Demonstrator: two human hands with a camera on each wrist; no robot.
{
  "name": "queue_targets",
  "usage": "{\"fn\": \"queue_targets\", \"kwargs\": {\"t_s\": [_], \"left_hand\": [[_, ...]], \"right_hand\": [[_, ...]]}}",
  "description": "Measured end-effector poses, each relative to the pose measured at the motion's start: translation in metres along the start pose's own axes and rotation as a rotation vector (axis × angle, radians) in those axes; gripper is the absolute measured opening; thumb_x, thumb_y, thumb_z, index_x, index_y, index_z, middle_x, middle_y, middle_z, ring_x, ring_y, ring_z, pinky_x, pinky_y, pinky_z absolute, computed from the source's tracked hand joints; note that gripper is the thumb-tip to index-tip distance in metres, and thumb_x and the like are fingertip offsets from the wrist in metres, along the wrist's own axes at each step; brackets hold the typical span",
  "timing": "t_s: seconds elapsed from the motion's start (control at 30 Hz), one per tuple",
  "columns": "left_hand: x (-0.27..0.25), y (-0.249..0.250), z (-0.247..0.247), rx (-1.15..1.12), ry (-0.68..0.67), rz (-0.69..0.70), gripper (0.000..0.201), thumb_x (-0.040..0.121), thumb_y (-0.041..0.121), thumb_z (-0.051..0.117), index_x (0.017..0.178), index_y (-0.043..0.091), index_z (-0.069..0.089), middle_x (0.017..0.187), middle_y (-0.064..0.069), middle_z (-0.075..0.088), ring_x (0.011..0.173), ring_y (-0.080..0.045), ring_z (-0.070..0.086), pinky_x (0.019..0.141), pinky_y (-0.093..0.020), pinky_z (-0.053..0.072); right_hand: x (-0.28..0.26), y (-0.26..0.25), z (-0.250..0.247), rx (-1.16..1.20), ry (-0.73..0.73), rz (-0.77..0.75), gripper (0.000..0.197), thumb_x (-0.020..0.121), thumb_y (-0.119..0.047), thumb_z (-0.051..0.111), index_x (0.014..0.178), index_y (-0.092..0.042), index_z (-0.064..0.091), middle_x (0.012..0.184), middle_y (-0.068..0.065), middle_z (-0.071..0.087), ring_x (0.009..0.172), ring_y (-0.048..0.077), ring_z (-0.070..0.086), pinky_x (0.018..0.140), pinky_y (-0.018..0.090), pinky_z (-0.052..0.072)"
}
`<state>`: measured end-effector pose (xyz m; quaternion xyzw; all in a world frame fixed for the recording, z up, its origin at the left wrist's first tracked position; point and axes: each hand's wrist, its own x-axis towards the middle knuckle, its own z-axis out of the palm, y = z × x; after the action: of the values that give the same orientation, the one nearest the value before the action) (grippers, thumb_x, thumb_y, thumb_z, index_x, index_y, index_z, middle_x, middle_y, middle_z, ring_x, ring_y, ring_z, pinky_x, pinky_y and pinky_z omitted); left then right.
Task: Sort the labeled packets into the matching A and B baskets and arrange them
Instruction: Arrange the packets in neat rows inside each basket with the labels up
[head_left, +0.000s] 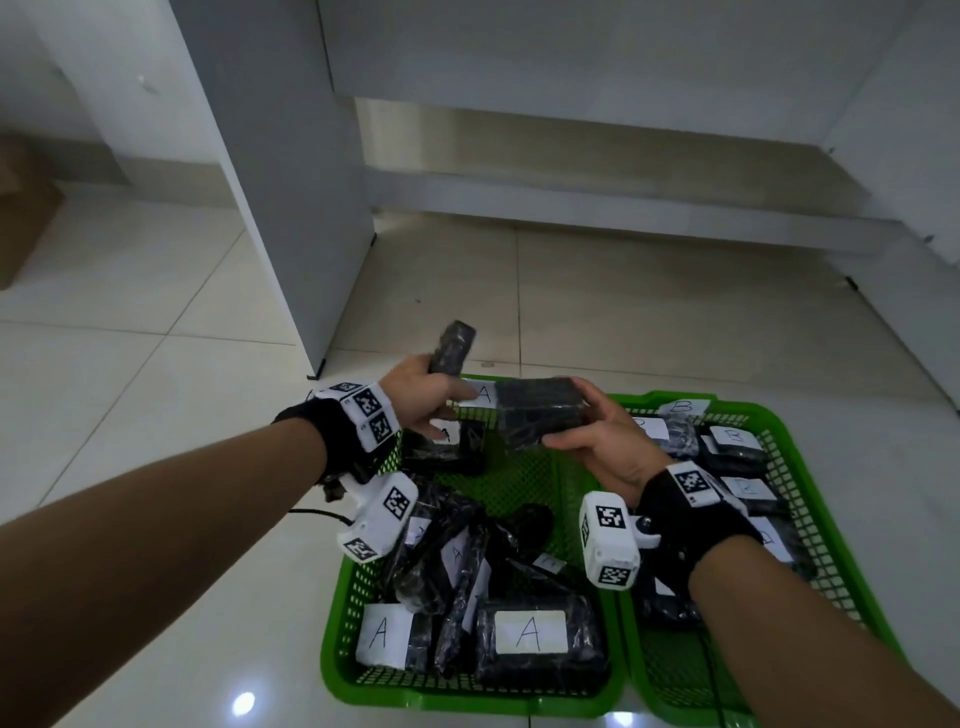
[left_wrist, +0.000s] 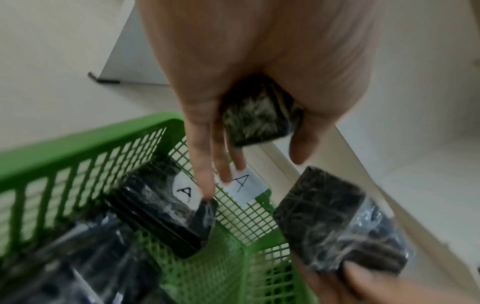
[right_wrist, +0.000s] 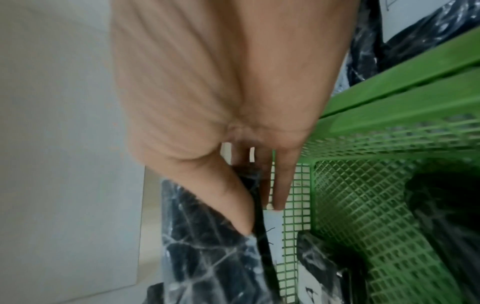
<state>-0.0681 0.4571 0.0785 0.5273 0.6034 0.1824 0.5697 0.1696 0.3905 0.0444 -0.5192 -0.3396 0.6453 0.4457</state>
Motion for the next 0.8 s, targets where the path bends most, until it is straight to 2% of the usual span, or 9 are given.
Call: {"fn": "queue_targets", "kwargs": {"t_s": [0.07,0.13,0.2,0.27,0.4,0.5,0.6,0.7,0.8], "left_hand": [[-0.008,0.001,0.003,-0.165,-0.221,-0.082,0.039,0.088,0.022,0.074,0.122,0.006,0.061,0.118,-0.012,0.068,0.104,-0.035,0.069,0.082,-0.053,0.059],[-0.013,-0.001,0.004,-0.242,-0.349,-0.070,0.038,0.088,0.021,0.074,0.122,0.006,0.065,0.118,-0.013,0.071,0.104,-0.034,0.070,0.085,-0.051,0.058],[-0.013,-0.002,0.007,-0.243,-0.334,-0.033,0.041,0.085,0.021,0.077,0.121,0.007,0.066,0.116,-0.013,0.072,0.106,-0.031,0.070,0.086,-0.050,0.058],[-0.012,-0.002,0.009,-0.187,-0.268,0.019,0.045,0.081,0.028,0.081,0.119,0.010,0.066,0.114,-0.011,0.072,0.107,-0.027,0.069,0.084,-0.049,0.059],[-0.014,0.001,0.011,-0.175,-0.318,0.033,0.054,0.080,0.044,0.078,0.120,0.009,0.066,0.115,-0.009,0.072,0.107,-0.027,0.070,0.084,-0.048,0.059],[-0.013,0.000,0.012,-0.156,-0.335,0.002,0.052,0.075,0.029,0.086,0.115,0.002,0.067,0.112,-0.016,0.072,0.103,-0.030,0.071,0.086,-0.049,0.058],[-0.010,-0.006,0.008,-0.268,-0.265,-0.024,0.046,0.077,0.008,0.082,0.116,-0.007,0.063,0.115,-0.024,0.069,0.101,-0.035,0.071,0.085,-0.052,0.058],[-0.007,-0.012,0.003,-0.384,-0.223,-0.038,0.047,0.079,-0.001,0.076,0.121,-0.011,0.057,0.120,-0.027,0.065,0.102,-0.038,0.070,0.081,-0.051,0.059],[-0.004,-0.015,0.004,-0.366,-0.229,-0.024,0.048,0.081,0.016,0.079,0.122,-0.002,0.062,0.115,-0.019,0.071,0.104,-0.034,0.070,0.090,-0.053,0.056]], "right_hand": [[-0.002,0.001,-0.002,0.085,-0.028,-0.001,0.079,0.072,0.031,0.060,0.137,-0.013,0.057,0.128,0.015,0.068,0.120,0.031,0.064,0.088,0.038,0.059],[-0.004,0.005,-0.001,0.082,-0.027,-0.013,0.080,0.071,0.031,0.062,0.136,-0.016,0.059,0.128,0.013,0.068,0.120,0.030,0.064,0.086,0.037,0.059],[-0.005,0.008,0.002,-0.038,0.020,-0.049,0.078,0.069,0.024,0.072,0.132,-0.021,0.062,0.125,0.008,0.070,0.120,0.030,0.064,0.089,0.043,0.059],[-0.008,0.006,0.009,-0.329,0.118,-0.140,0.072,0.067,0.008,0.081,0.126,-0.030,0.065,0.119,0.001,0.072,0.115,0.026,0.065,0.093,0.048,0.058],[-0.016,0.000,0.030,-1.024,0.137,-0.372,0.091,0.063,-0.024,0.085,0.146,-0.034,0.048,0.112,-0.006,0.056,0.105,0.015,0.057,0.095,0.037,0.053],[-0.014,0.002,0.041,-1.041,0.118,-0.430,0.110,0.060,-0.026,0.087,0.154,-0.036,0.030,0.114,-0.008,0.060,0.108,0.014,0.059,0.093,0.035,0.053],[-0.014,0.004,0.036,-0.960,0.172,-0.458,0.098,0.059,-0.030,0.093,0.145,-0.028,0.046,0.112,-0.013,0.066,0.104,0.007,0.062,0.094,0.030,0.054],[-0.015,0.006,0.026,-0.984,0.154,-0.487,0.070,0.059,-0.032,0.093,0.123,-0.027,0.065,0.112,-0.013,0.068,0.105,0.007,0.063,0.096,0.037,0.055],[-0.015,0.009,0.023,-1.024,0.147,-0.550,0.056,0.064,-0.023,0.089,0.117,-0.024,0.069,0.109,-0.010,0.069,0.102,0.008,0.061,0.095,0.039,0.054]]}}
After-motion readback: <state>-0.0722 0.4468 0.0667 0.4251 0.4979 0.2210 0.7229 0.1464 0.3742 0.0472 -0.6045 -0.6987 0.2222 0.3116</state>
